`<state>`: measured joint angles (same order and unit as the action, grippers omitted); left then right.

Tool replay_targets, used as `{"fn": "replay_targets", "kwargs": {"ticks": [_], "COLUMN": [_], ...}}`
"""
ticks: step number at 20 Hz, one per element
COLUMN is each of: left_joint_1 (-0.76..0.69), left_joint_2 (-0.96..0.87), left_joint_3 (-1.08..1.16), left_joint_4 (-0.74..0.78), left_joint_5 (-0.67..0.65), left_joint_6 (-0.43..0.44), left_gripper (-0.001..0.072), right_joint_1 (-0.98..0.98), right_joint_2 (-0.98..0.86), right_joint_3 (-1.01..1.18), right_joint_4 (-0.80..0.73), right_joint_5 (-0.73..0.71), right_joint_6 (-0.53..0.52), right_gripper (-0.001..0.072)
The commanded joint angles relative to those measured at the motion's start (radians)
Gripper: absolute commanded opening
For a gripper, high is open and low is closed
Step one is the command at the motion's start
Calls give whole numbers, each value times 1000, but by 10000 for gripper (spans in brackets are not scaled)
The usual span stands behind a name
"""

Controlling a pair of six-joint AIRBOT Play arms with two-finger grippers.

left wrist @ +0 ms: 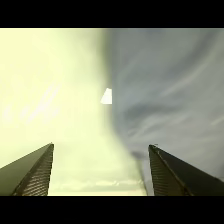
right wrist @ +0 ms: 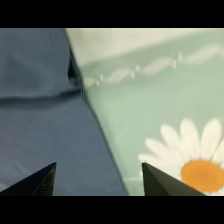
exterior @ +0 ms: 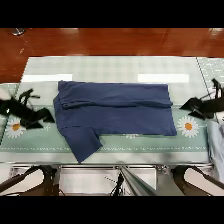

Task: Fold the shirts.

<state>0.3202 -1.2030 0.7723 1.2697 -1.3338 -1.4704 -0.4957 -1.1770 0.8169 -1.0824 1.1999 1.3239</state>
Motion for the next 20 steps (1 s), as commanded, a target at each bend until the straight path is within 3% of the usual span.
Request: {"fn": "replay_targets", "kwargs": {"ticks": [1, 3, 6, 10, 12, 13, 14, 15, 18, 20], "left_joint_1": [144, 159, 137, 49, -23, -35, -29, -11, 35, 39], "left_joint_2": [167, 215, 217, 209, 198, 197, 199, 200, 201, 201], "left_joint_3": [-250, -352, -455, -560, -566, -565, -560, -552, -518, -509], "left_joint_4": [-210, -324, -420, -702, -705, -705, -700, -698, -698, -707], "left_joint_5": [79, 123, 204, 316, 344, 349, 339, 325, 287, 286], "left_joint_6": [64, 124, 170, 346, 359, 376, 407, 427, 430, 430], "left_gripper": [702, 702, 702, 701, 698, 625, 164, 21, 21, 21], "right_joint_1": [-38, -38, -38, -39, -63, -90, -126, -167, -219, -217], "right_joint_2": [181, 194, 194, 194, 194, 194, 194, 194, 194, 194], "right_joint_3": [-267, -318, -320, -319, -293, -267, -246, -235, -248, -299], "right_joint_4": [207, 316, 329, 421, 388, 340, 281, 216, -8, -45], "right_joint_5": [-162, -174, -150, -140, -129, -116, -91, -57, 47, 75], "right_joint_6": [-47, -82, -90, -88, -87, -86, -74, -40, 47, 82], "right_gripper": [620, 620, 620, 621, 620, 620, 620, 621, 620, 621]}}
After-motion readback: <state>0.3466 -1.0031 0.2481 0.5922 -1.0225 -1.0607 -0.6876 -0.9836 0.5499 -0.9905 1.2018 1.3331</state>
